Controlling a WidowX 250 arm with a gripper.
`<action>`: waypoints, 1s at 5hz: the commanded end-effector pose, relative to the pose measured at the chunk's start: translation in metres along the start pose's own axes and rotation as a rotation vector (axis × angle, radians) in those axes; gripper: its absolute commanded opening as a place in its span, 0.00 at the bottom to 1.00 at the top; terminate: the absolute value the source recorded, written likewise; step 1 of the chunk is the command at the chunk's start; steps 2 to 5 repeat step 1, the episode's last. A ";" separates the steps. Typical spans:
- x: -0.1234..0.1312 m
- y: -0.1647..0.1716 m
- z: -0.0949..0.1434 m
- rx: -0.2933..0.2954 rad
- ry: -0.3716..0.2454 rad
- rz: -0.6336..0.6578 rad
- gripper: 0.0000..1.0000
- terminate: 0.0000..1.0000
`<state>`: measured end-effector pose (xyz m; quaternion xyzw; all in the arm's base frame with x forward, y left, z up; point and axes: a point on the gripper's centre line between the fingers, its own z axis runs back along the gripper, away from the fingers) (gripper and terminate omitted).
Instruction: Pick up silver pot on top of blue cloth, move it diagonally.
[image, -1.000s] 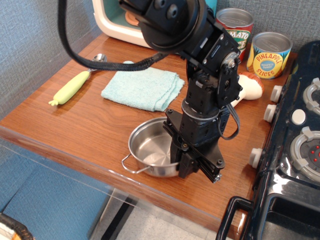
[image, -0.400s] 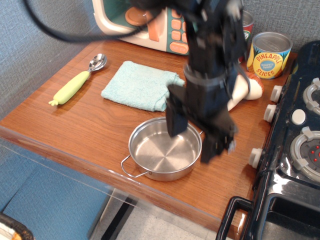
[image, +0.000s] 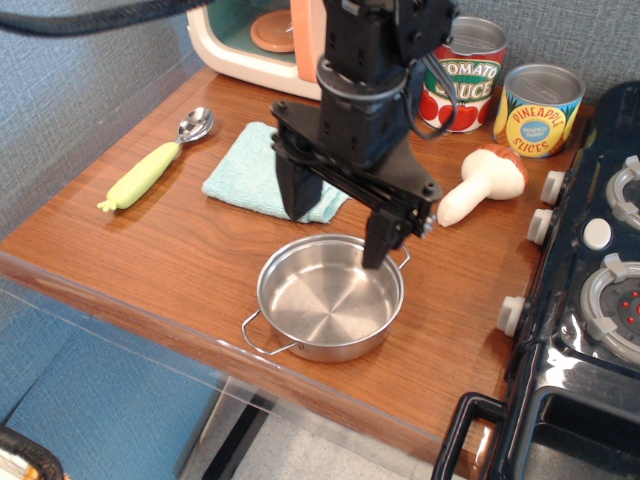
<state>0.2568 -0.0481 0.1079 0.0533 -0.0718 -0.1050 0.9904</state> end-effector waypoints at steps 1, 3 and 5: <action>-0.004 0.004 0.011 0.003 -0.036 0.013 1.00 1.00; -0.004 0.004 0.011 0.003 -0.036 0.013 1.00 1.00; -0.004 0.004 0.011 0.003 -0.036 0.013 1.00 1.00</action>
